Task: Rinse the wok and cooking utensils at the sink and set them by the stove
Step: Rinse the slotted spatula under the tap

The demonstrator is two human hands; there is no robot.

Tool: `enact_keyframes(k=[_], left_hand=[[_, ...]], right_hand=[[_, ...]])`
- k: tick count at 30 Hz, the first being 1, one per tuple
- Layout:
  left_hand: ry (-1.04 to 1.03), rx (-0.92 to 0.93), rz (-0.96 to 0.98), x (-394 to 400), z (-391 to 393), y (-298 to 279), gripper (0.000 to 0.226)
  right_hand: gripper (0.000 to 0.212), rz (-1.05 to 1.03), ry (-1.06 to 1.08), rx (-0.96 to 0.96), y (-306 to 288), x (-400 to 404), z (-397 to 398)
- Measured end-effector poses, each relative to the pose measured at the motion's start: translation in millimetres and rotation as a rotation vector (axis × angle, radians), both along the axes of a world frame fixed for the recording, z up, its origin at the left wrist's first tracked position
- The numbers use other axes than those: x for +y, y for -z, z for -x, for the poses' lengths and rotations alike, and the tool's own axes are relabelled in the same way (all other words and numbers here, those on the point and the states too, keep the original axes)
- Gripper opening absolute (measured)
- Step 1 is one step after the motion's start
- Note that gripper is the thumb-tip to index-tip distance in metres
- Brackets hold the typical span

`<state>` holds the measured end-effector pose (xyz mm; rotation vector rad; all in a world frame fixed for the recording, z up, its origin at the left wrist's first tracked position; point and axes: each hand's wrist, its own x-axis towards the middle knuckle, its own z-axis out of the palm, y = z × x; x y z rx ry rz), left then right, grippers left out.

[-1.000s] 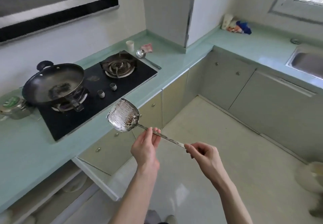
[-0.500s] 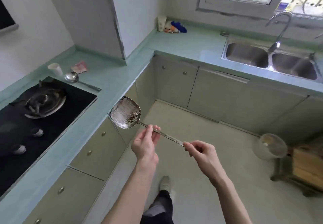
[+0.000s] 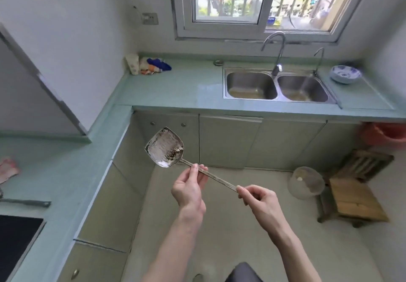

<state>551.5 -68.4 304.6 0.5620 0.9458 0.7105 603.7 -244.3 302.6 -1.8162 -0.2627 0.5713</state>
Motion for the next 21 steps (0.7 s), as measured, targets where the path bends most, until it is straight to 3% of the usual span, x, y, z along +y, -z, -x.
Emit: enact_keyframes(k=[10,21], left_hand=[[0.191,0.024,-0.011,-14.1,-142.8,16.1,0.005],[0.238,0.048,0.048,-31.5,-342.8,20.8,0.008]], right_hand=[[0.035,-0.034,0.188,0.064,26.8,-19.7,-106.9],[0.035,0.002,0.189,0.098,29.0,-40.1,-312.2]])
